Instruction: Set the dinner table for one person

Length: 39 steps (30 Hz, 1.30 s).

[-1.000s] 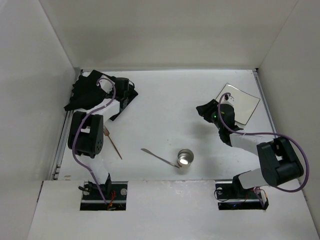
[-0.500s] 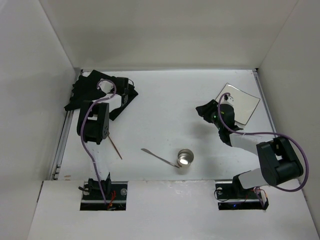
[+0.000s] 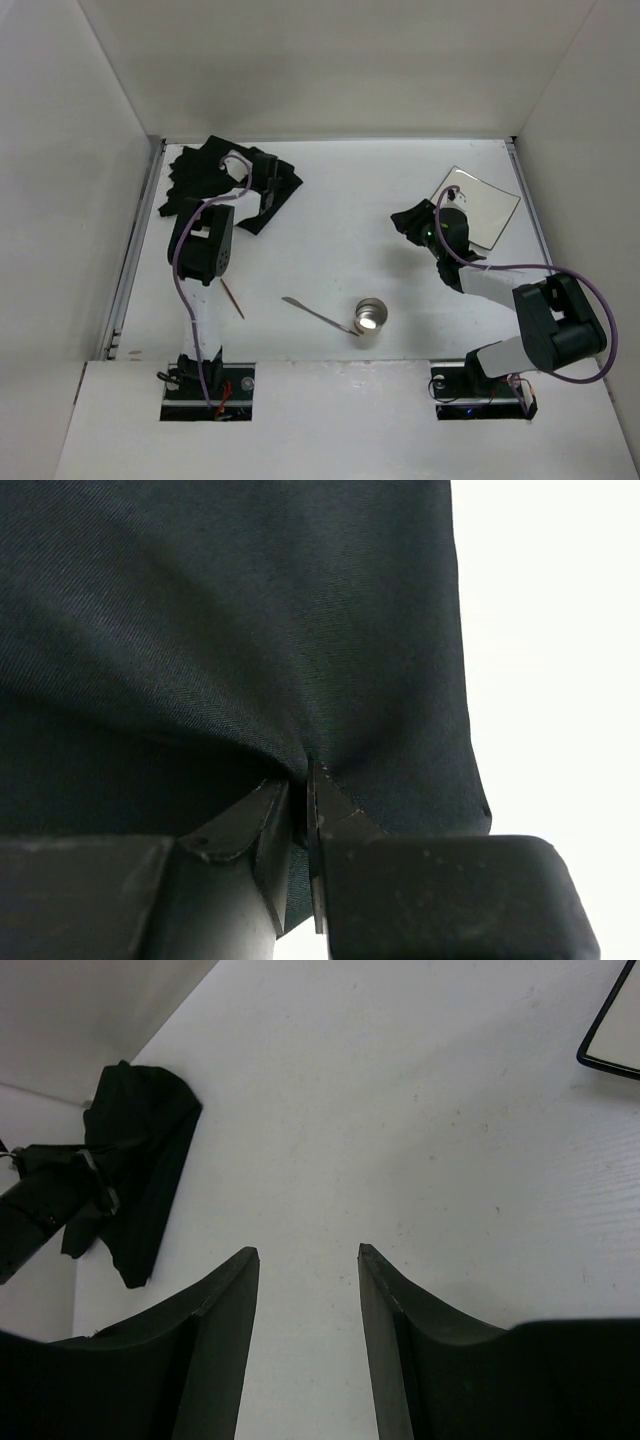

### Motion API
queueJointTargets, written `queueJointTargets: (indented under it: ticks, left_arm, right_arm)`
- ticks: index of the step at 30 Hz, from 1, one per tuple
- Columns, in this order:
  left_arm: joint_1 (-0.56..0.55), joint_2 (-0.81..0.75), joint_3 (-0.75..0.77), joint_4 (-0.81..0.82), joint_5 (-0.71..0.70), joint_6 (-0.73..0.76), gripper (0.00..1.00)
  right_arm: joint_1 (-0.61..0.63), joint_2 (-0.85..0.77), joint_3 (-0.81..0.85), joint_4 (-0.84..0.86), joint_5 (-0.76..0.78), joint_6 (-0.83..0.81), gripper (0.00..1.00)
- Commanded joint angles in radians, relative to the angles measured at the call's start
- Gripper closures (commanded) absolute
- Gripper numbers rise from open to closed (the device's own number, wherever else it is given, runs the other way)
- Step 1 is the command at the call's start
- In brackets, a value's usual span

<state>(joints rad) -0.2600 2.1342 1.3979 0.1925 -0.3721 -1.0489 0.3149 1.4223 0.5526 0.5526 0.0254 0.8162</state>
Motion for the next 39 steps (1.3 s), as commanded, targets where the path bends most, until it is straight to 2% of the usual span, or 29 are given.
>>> queueJointTargets:
  ticks: [1,5,9,14,16,17,18,20,22,27,32,39]
  left_arm:
    - [-0.107,-0.020,-0.025,0.071,0.122,0.090,0.97]
    - [-0.182,-0.074,-0.100,0.127,0.194,0.173,0.97]
    - [-0.216,-0.161,-0.239,0.154,0.265,0.256,0.95]
    - [-0.199,-0.319,-0.439,0.151,0.283,0.288,0.90]
    - [-0.198,-0.381,-0.483,0.133,0.285,0.323,0.83]
    - [-0.199,-0.423,-0.511,0.128,0.271,0.334,0.72]
    - [-0.204,-0.472,-0.549,0.137,0.248,0.337,0.59]
    - [-0.210,-0.564,-0.618,0.172,0.208,0.346,0.47]
    - [-0.203,-0.650,-0.684,0.197,0.191,0.340,0.44]
    - [-0.141,-0.839,-0.855,0.214,0.177,0.274,0.42]
    - [-0.017,-0.890,-0.951,0.229,0.242,0.211,0.42]
    - [0.081,-0.810,-0.990,0.335,0.275,0.092,0.35]
  right_arm:
    - [0.005,-0.025,0.018,0.050,0.004,-0.008,0.50]
    - [-0.003,-0.040,0.006,0.056,-0.001,-0.012,0.50]
    - [-0.003,-0.043,0.010,0.052,-0.012,-0.023,0.52]
    - [0.002,-0.045,0.029,0.035,-0.025,-0.055,0.74]
    - [0.011,-0.042,0.033,0.035,-0.031,-0.068,0.77]
    - [0.020,-0.034,0.038,0.036,-0.032,-0.071,0.77]
    - [0.029,-0.028,0.047,0.033,-0.035,-0.077,0.77]
    - [0.058,-0.022,0.070,0.017,-0.039,-0.103,0.76]
    - [0.094,0.007,0.110,0.000,-0.025,-0.124,0.72]
    - [0.175,0.137,0.275,-0.118,0.017,-0.134,0.51]
    - [0.212,0.320,0.519,-0.273,0.050,-0.109,0.46]
    - [0.246,0.533,0.846,-0.523,0.192,-0.057,0.47]
